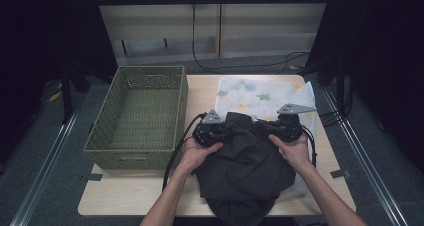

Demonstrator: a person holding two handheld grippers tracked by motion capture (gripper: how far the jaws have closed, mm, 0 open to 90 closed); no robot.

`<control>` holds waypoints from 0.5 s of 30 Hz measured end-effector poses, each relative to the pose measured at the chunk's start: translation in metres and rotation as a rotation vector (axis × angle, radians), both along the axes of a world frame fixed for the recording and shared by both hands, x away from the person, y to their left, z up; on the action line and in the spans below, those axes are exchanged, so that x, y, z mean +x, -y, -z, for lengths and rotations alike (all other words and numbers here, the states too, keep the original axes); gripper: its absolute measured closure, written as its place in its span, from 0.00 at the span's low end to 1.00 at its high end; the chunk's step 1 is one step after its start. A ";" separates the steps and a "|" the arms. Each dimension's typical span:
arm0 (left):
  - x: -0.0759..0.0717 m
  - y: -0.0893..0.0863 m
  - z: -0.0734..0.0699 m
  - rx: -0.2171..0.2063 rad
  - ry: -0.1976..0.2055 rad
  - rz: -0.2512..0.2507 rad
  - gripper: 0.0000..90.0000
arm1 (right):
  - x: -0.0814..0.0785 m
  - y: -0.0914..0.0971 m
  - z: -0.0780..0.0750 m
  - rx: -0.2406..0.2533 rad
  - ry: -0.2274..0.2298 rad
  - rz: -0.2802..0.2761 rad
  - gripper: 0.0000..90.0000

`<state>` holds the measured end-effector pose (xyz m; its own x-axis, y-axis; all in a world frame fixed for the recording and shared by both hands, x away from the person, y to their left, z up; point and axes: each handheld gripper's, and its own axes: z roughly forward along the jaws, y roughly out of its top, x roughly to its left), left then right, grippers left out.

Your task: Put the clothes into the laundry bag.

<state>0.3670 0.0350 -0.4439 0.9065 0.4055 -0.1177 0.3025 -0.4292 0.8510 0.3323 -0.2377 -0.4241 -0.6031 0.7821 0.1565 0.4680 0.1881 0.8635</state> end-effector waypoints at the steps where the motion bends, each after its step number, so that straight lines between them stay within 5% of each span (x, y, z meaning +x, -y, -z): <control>1: -0.003 -0.003 -0.008 -0.016 0.016 -0.005 0.94 | 0.001 0.000 0.000 0.000 -0.001 -0.001 1.00; 8: -0.024 0.003 -0.042 -0.124 0.079 0.086 0.95 | 0.008 -0.014 -0.001 -0.002 -0.004 -0.024 1.00; 13: -0.032 0.014 -0.051 -0.150 0.088 0.147 0.95 | 0.011 -0.021 -0.007 0.011 0.004 -0.034 1.00; 15: -0.035 0.023 -0.045 -0.120 0.086 0.169 0.95 | 0.012 -0.022 -0.009 0.021 0.006 -0.039 1.00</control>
<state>0.3318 0.0117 -0.3984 0.9691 0.2349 -0.0755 0.1592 -0.3616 0.9186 0.3444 -0.2159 -0.4152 -0.6339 0.7548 0.1690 0.4555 0.1877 0.8702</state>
